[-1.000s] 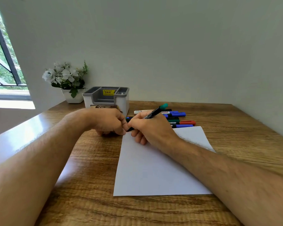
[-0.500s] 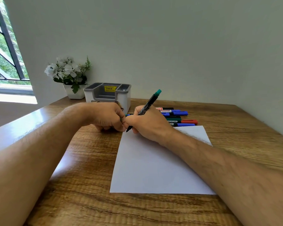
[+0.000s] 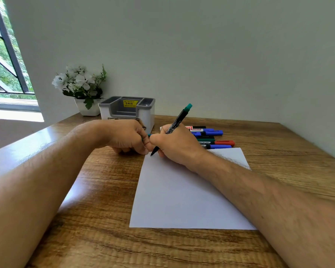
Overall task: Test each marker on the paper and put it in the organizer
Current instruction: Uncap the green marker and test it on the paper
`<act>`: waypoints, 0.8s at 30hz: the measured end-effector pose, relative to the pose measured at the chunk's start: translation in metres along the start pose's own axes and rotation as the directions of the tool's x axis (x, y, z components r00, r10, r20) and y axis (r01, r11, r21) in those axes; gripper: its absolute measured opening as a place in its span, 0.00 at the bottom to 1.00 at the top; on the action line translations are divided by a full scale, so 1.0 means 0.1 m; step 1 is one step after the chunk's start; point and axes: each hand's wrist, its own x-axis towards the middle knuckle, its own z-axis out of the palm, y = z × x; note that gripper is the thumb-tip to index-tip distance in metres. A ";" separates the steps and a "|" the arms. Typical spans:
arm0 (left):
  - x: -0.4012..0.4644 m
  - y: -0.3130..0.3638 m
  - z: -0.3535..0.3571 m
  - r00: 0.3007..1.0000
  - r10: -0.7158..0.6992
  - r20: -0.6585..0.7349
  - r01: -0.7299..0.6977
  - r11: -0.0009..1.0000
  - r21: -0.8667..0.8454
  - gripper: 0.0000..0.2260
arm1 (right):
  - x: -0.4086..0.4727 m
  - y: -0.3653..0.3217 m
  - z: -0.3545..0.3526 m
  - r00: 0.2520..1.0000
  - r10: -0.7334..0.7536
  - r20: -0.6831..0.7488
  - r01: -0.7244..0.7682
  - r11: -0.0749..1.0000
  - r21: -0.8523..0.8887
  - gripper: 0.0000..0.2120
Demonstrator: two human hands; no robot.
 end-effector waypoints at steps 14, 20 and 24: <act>0.04 -0.02 -0.01 1.000 -0.014 -0.004 0.014 1.000 0.005 0.04 | 0.01 0.01 0.01 1.000 -0.007 -0.007 0.007 1.000 -0.013 0.12; 0.02 0.01 -0.01 1.000 -0.018 0.000 0.018 1.000 0.002 0.04 | 0.00 0.01 0.01 1.000 -0.012 -0.009 0.011 1.000 -0.014 0.12; 0.01 0.00 -0.01 1.000 -0.011 0.002 0.011 1.000 0.017 0.05 | 0.01 0.02 0.03 1.000 -0.006 -0.026 0.005 1.000 -0.026 0.12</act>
